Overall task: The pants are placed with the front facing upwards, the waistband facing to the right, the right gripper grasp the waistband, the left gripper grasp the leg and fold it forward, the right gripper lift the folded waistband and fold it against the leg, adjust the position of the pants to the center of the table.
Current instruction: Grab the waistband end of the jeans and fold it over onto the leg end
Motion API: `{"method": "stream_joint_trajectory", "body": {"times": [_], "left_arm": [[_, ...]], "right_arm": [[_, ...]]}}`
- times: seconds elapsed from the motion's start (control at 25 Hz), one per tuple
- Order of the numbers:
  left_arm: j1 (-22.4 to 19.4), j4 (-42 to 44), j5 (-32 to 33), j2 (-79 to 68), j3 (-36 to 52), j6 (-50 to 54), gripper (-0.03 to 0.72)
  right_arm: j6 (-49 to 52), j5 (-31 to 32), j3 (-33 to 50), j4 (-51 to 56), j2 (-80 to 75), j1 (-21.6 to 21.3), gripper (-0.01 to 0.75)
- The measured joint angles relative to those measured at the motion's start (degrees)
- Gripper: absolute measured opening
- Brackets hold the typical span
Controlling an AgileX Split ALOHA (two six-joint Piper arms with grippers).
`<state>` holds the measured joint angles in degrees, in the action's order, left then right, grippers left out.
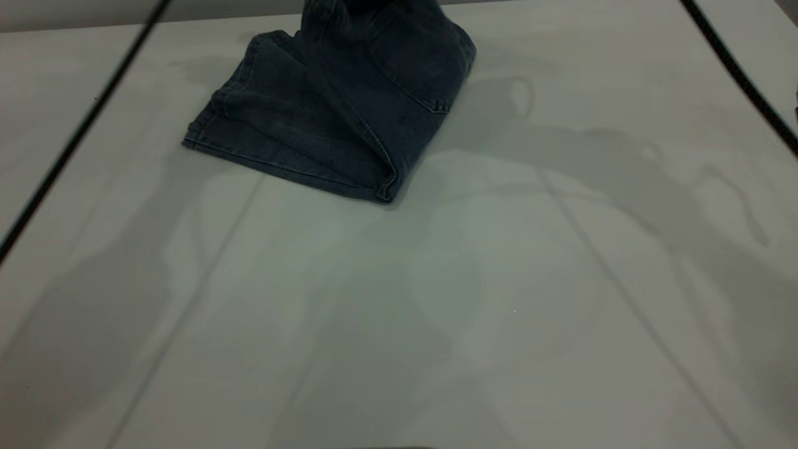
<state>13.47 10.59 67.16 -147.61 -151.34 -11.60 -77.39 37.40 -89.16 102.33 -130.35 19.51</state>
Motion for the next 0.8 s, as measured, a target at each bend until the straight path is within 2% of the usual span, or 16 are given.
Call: {"method": "stream_joint_trajectory", "body": {"times": [0.16,0.28,0.4,0.56,0.64,0.8], "left_arm": [[0.00,-3.13,0.00,0.00,-6.18,0.74,0.569],[0.00,-6.20,0.00,0.00,-7.61,0.79,0.569],[0.00,-7.85,0.00,0.00,-7.60,0.85,0.569],[0.00,-7.99,0.00,0.00,-7.60,0.98,0.569],[0.00,-7.99,0.00,0.00,-7.60,0.99,0.569],[0.00,-8.54,0.00,0.00,-7.60,0.99,0.569]], "right_arm": [[0.00,-0.02,-1.58,0.20,-4.01,0.82,0.096],[-0.12,0.09,-3.23,0.25,-6.67,2.45,0.160],[-0.51,0.54,-5.65,0.32,-8.97,4.66,0.300],[-0.29,1.24,-7.65,0.32,-10.32,6.92,0.558],[-0.29,3.24,-8.04,0.11,-10.32,7.09,0.650],[3.13,8.72,-8.36,-2.14,-10.32,4.69,0.677]]}}
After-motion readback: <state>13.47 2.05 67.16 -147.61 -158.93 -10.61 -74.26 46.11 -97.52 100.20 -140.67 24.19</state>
